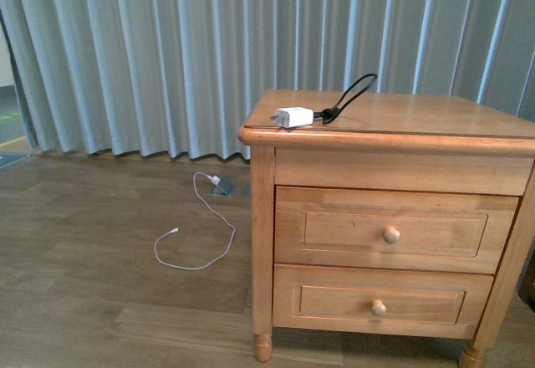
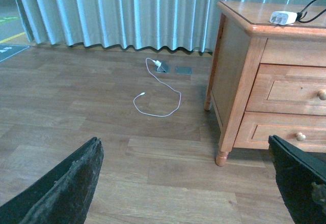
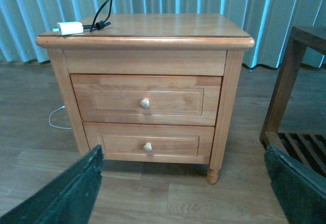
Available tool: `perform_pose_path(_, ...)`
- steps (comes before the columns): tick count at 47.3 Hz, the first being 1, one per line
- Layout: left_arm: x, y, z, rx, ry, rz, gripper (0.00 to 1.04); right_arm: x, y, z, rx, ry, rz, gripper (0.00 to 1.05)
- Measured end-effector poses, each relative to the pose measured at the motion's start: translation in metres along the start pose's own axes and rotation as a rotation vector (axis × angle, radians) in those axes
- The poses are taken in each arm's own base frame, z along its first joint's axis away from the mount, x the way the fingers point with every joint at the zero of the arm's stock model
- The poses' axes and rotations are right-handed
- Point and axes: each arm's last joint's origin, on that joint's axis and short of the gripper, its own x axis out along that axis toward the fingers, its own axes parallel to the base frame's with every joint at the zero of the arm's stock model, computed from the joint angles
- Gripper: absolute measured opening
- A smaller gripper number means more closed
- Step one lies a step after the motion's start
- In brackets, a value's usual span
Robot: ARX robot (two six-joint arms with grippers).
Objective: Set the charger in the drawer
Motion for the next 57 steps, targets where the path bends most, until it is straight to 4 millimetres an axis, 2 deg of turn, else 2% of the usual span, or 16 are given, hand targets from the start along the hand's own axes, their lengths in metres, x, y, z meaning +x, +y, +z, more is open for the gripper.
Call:
perform_pose_path(1, 0.000, 0.000, 0.000, 0.000, 0.000, 0.000, 0.99, 0.000, 0.000, 0.000, 0.000, 0.000, 0.000, 0.98)
perform_pose_path(24, 0.000, 0.000, 0.000, 0.000, 0.000, 0.000, 0.99, 0.000, 0.001, -0.001, -0.027, 0.031, 0.029, 0.96)
perform_pose_path(31, 0.000, 0.000, 0.000, 0.000, 0.000, 0.000, 0.99, 0.017, 0.004, 0.008, -0.093, 0.090, 0.092, 0.96)
perform_pose_path(37, 0.000, 0.000, 0.000, 0.000, 0.000, 0.000, 0.99, 0.048, 0.011, 0.024, -0.111, 0.088, 0.112, 0.96)
perform_pose_path(42, 0.000, 0.000, 0.000, 0.000, 0.000, 0.000, 0.99, 0.091, 0.021, 0.026, -0.142, 0.107, 0.115, 0.96)
perform_pose_path(50, 0.000, 0.000, 0.000, 0.000, 0.000, 0.000, 0.99, 0.160, 0.038, 0.008, -0.182, 0.166, 0.105, 0.96)
perform_pose_path(57, 0.000, 0.000, 0.000, 0.000, 0.000, 0.000, 0.99, 0.211, 0.051, -0.019, -0.221, 0.204, 0.107, 0.96)
